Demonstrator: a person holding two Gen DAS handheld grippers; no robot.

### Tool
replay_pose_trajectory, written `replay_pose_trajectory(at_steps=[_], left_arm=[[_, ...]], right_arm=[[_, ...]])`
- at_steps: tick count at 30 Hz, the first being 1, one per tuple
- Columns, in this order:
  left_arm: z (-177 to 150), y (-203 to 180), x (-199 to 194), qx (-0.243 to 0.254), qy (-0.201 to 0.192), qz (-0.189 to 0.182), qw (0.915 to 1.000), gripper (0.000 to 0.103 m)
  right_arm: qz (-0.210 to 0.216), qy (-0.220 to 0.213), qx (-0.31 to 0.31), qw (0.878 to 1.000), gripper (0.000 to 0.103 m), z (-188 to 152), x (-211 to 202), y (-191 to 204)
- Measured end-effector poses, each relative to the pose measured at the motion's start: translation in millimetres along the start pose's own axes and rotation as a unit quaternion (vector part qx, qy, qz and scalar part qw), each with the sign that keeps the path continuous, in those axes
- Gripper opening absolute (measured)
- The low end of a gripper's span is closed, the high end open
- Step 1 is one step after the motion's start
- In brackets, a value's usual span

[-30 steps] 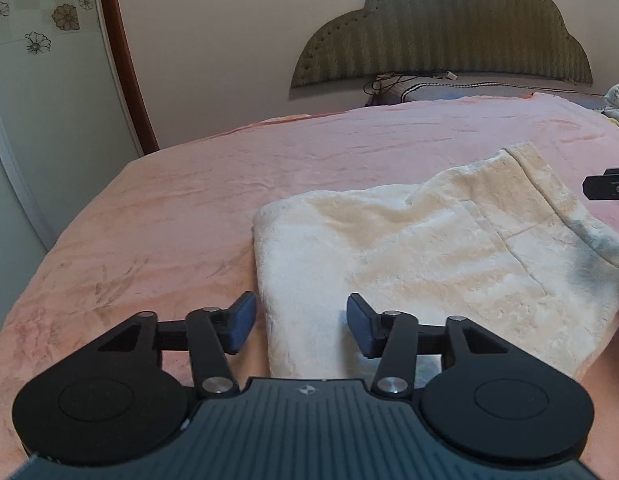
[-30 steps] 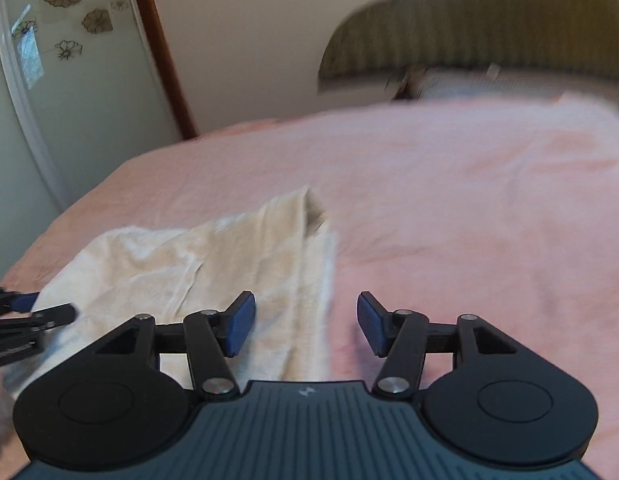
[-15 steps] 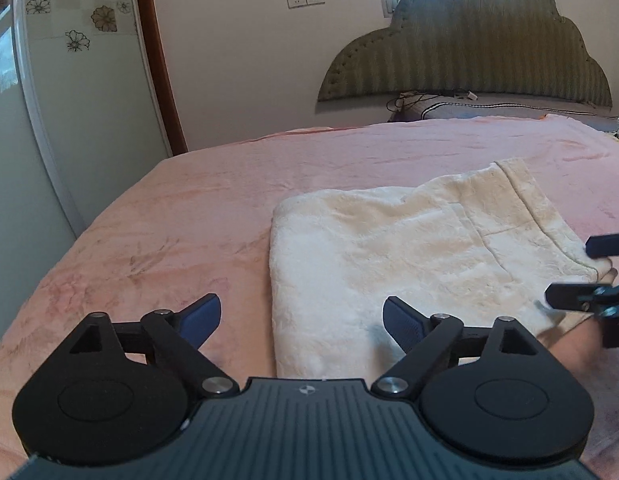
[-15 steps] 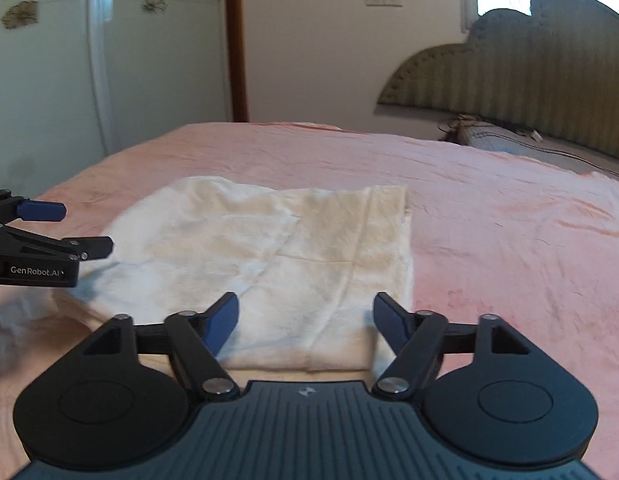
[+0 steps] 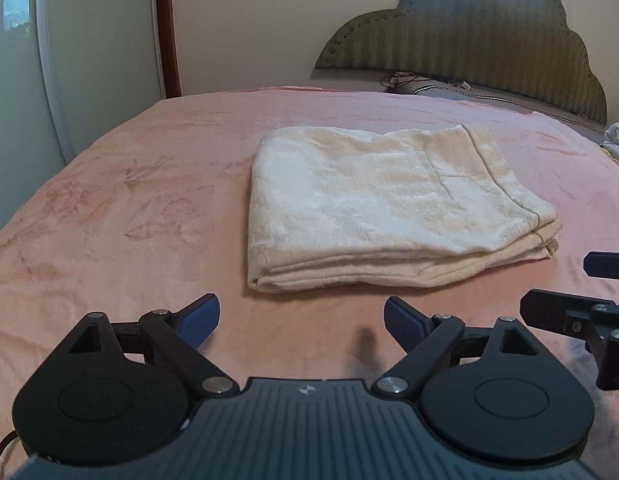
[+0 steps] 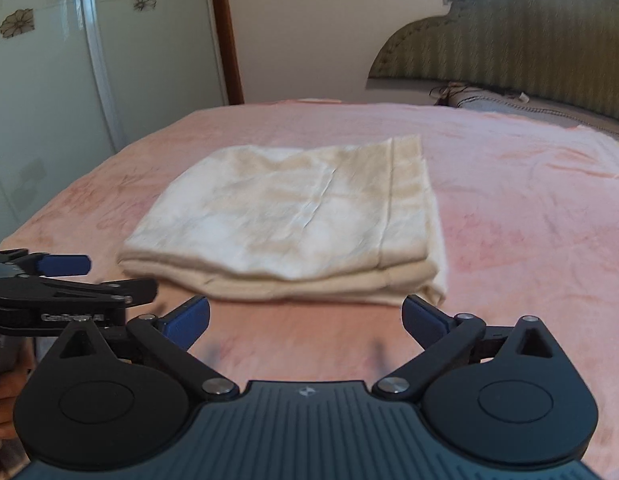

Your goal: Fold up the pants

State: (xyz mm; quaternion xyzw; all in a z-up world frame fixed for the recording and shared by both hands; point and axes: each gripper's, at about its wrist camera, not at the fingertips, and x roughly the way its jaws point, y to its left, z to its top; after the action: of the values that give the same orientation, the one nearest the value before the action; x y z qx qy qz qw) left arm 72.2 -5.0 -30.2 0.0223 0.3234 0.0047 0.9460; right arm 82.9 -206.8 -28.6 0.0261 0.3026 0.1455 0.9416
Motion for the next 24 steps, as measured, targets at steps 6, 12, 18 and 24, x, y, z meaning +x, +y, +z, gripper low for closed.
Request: replay_pose_trajectory(at_steps=[6,12,18,24], left_arm=[[-12.5,13.2,5.6,-0.036,0.032,0.005,0.9988,0.092],[-21.0,16.1,2.9,-0.035,0.026,0.018,0.9989,0.093],[-23.1,16.3,4.3,-0.034,0.025,0.021,0.9989,0.098],[-26.7,12.6,5.3,-0.025,0.016,0.029,0.9991,0.102]], right_arm=[[-0.016,0.019,0.011,1.0,0.103,-11.9,-1.8,5.7],[-0.023,0.027,0.029,0.999,0.103,-21.5,-5.3,3.9],[-0.037,0.024,0.024,0.999,0.103,-26.0,-5.7,3.3],[-0.042,0.028,0.033,0.998,0.103,-33.3,-1.2,-3.3]])
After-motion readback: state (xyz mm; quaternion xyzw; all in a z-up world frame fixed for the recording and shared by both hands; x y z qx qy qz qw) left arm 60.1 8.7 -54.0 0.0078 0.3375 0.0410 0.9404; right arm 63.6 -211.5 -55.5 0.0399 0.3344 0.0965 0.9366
